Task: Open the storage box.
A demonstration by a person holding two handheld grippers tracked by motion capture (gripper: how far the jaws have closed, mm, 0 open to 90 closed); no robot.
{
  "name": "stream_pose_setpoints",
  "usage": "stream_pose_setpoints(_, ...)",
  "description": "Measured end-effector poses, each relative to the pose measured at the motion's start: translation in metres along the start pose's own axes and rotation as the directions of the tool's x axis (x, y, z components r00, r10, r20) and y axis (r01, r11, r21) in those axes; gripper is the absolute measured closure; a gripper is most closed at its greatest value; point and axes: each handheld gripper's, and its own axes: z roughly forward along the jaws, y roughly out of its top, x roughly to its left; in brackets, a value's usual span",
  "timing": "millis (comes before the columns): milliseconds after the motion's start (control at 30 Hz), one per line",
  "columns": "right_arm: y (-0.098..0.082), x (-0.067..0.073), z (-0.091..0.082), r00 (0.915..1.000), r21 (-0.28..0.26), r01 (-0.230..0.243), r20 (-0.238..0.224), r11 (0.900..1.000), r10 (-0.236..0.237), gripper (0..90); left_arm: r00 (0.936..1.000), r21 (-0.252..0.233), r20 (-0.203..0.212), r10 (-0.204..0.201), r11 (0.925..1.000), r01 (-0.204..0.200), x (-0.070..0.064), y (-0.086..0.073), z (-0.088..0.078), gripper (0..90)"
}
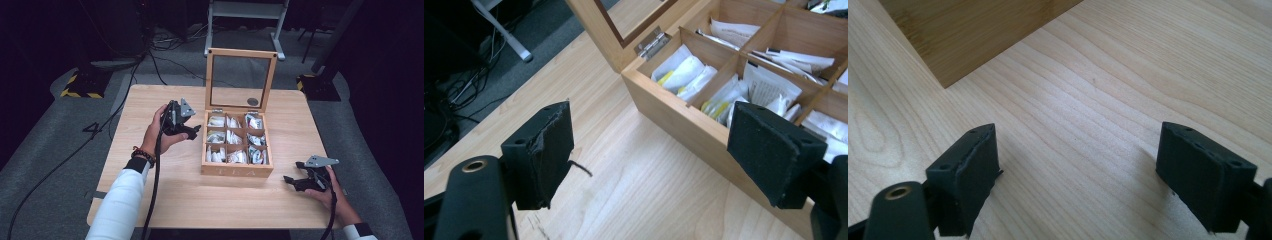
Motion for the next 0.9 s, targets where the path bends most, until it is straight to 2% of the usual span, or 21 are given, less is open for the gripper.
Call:
stream_pose_setpoints(267, 0.000, 0.000, 0.000, 1.0000, -0.001, 0.000, 0.000, 1.000, 0.000, 17.1, 0.9998, 0.028, -0.008, 0.017, 0.9995, -0.016, -0.005, -0.018, -0.010, 18.9)
stream_pose_setpoints(367, 0.000, 0.000, 0.000, 1.0000, 0.000, -0.003, 0.003, 1.000, 0.003, 17.1, 0.9980, 0.042, -0.034, 0.053, 0.9977, -0.052, -0.009, -0.025, -0.014, 18.9)
stream_pose_setpoints(433, 0.000, 0.000, 0.000, 1.0000, 0.000, -0.003, 0.004, 1.000, 0.003, 17.2, 0.9976, 0.037, -0.037, 0.058, 0.9977, -0.056, -0.011, -0.031, -0.017, 18.7)
stream_pose_setpoints(567, 0.000, 0.000, 0.000, 1.0000, 0.000, -0.003, 0.003, 1.000, 0.003, 17.2, 0.9951, 0.060, -0.046, 0.088, 0.9946, -0.085, -0.016, -0.042, -0.021, 18.5)
stream_pose_setpoints(900, -0.001, -0.001, -0.001, 1.0000, -0.002, -0.002, 0.000, 1.000, 0.002, 17.2, 0.9913, 0.106, -0.040, 0.126, 0.9870, -0.121, -0.029, -0.071, -0.028, 17.3)
